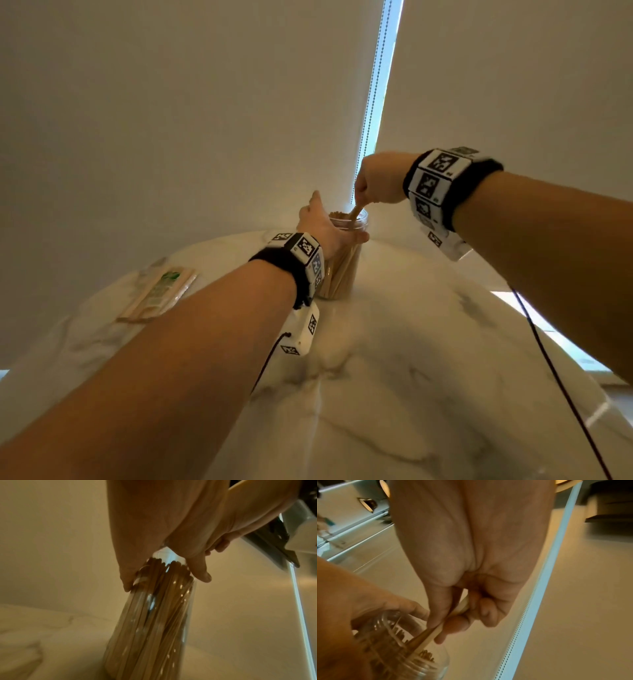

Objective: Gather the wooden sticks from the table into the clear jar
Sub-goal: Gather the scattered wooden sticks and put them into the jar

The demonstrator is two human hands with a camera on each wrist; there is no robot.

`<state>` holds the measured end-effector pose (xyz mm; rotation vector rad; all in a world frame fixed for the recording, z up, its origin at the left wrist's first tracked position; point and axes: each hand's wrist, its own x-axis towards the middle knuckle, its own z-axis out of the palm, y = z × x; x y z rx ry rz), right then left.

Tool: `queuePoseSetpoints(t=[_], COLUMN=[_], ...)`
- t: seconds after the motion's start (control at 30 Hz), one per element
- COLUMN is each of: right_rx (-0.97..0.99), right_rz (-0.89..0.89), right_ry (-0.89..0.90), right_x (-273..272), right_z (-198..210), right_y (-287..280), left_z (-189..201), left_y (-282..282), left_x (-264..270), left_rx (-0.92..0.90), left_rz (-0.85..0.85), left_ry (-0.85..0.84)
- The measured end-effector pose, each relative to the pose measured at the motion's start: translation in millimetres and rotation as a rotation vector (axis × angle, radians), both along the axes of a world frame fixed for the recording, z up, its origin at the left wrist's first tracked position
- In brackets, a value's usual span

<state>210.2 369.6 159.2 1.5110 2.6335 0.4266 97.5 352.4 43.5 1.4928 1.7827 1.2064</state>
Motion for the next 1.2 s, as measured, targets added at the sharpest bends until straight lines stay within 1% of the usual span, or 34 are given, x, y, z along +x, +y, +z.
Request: queuePoseSetpoints(t=[0.07,0.1,0.17,0.23,0.3,0.4,0.43,0.47,0.57,0.6,0.67,0.7,0.73,0.77,0.8,0.87,0.9,0.97,1.03,1.07,1.13,1.2], right_rx=[-0.009,-0.023,-0.064,-0.057,-0.084,-0.287,-0.333,-0.316,-0.117,-0.095,-0.14,-0.136,-0.151,-0.142,-0.1,-0.025,-0.042,-0.088,-0.166,-0.186,-0.188,-0.147], right_rz=[0.014,0.007,0.006,0.003,-0.032,-0.077,-0.082,-0.078,-0.051,-0.035,-0.031,-0.021,-0.034,-0.036,-0.031,-0.002,0.003,0.009,0.014,0.006,-0.004,0.002], right_ry=[-0.078,-0.065,0.059,0.19,0.273,0.38,0.427,0.441,0.38,0.347,0.231,0.224,0.299,0.336,0.391,0.409,0.374,0.36,0.426,0.427,0.323,0.208], right_x=[-11,-15,-21,-25,-27,-25,-24,-23,-22,-24,-28,-28,-28,-27,-25,-22,-22,-22,-20,-19,-20,-25], right_z=[-6,-10,-19,-26,-31,-31,-29,-28,-33,-38,-45,-45,-41,-36,-35,-37,-41,-44,-39,-36,-35,-42], right_y=[11,15,22,23,24,25,25,25,23,21,20,21,20,20,22,23,24,24,22,21,18,15], left_z=[-6,-9,-11,-10,-10,-12,-12,-12,-11,-11,-12,-13,-14,-15,-15,-15,-15,-16,-17,-17,-17,-16], left_y=[6,7,5,2,0,1,1,0,-1,-1,-2,-2,-2,-1,0,1,1,1,1,1,2,1], left_x=[1,0,1,2,3,3,3,3,4,4,4,4,3,2,2,2,2,2,0,0,0,1], left_rx=[0.025,0.031,0.034,0.048,0.053,0.049,0.049,0.05,0.042,0.043,0.05,0.053,0.056,0.058,0.059,0.052,0.047,0.048,0.058,0.061,0.054,0.04], left_rz=[0.032,0.041,0.048,0.064,0.069,0.069,0.068,0.068,0.069,0.071,0.067,0.062,0.061,0.062,0.061,0.051,0.045,0.039,0.039,0.041,0.043,0.038], left_ry=[-0.007,-0.016,-0.016,-0.003,-0.004,-0.007,-0.015,-0.023,-0.022,-0.016,-0.013,-0.017,-0.021,-0.025,-0.027,-0.033,-0.036,-0.04,-0.042,-0.043,-0.045,-0.058])
